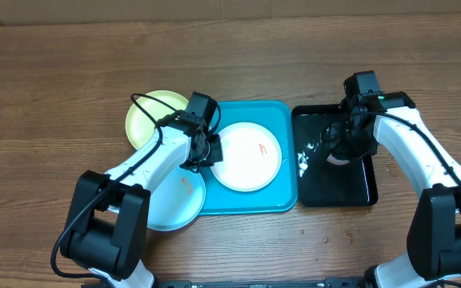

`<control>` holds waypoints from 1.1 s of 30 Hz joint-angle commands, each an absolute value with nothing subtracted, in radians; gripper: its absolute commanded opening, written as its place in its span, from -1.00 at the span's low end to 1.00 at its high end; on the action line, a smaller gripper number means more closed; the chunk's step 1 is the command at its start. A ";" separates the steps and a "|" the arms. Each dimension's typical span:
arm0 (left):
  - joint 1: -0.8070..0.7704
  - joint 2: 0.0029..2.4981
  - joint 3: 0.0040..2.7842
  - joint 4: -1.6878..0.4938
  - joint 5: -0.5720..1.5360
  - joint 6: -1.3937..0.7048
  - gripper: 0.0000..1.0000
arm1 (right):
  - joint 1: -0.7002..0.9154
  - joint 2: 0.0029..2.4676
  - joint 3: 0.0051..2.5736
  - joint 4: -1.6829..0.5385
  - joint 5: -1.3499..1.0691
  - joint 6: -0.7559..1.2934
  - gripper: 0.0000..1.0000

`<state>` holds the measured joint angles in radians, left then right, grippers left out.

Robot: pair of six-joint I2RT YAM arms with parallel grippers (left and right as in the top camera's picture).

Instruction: Clean dirty plates on tray and stack at the side

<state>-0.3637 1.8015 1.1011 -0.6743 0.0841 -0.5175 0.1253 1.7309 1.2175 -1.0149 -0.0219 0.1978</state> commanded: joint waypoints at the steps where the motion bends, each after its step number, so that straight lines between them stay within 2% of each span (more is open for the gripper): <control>1: -0.350 1.818 1.119 -0.683 0.059 -0.587 -0.92 | 0.130 1.728 1.230 -1.024 -0.039 0.187 -0.93; 7: -0.338 1.818 1.119 -0.697 0.062 -0.663 -0.92 | 0.130 1.728 1.230 -1.032 -0.047 0.182 -0.93; 33: -0.339 1.818 1.119 -0.697 0.071 -0.624 -0.92 | 0.132 1.728 1.230 -1.035 -0.069 0.149 -0.92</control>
<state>-0.3462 1.8015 1.1027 -0.6914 0.0814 -0.6262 0.1261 1.7309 1.2175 -1.0340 -0.0639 0.1631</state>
